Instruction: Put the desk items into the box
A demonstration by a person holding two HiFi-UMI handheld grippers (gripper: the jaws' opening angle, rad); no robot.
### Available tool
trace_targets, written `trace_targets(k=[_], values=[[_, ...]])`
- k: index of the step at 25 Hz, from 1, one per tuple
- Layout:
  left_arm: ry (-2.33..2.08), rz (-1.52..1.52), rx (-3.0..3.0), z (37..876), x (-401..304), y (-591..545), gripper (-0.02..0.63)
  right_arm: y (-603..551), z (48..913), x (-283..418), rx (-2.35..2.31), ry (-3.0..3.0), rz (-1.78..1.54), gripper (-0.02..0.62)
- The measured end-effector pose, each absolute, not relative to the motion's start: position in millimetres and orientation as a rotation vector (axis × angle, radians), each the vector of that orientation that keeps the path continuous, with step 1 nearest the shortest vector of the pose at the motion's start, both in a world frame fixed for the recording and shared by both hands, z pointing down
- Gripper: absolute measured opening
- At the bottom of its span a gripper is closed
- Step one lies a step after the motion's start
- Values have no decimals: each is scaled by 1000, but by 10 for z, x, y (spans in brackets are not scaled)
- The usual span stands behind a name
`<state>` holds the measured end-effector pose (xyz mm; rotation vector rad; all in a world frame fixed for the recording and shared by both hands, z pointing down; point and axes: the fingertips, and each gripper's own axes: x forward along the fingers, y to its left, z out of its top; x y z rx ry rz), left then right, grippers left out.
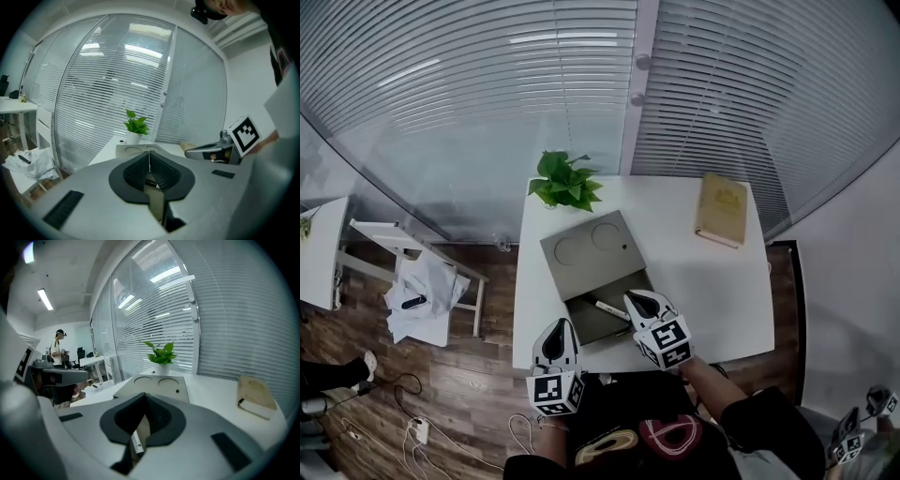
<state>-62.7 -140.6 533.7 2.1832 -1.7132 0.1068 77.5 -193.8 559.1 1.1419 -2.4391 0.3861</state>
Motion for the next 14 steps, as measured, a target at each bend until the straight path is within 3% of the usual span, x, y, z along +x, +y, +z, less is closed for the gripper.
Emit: trace_targets(k=[14], values=[[-1712, 86, 2159, 5330, -601, -1411, 20, -1901, 5649, 799, 1126, -2415, 357, 8]])
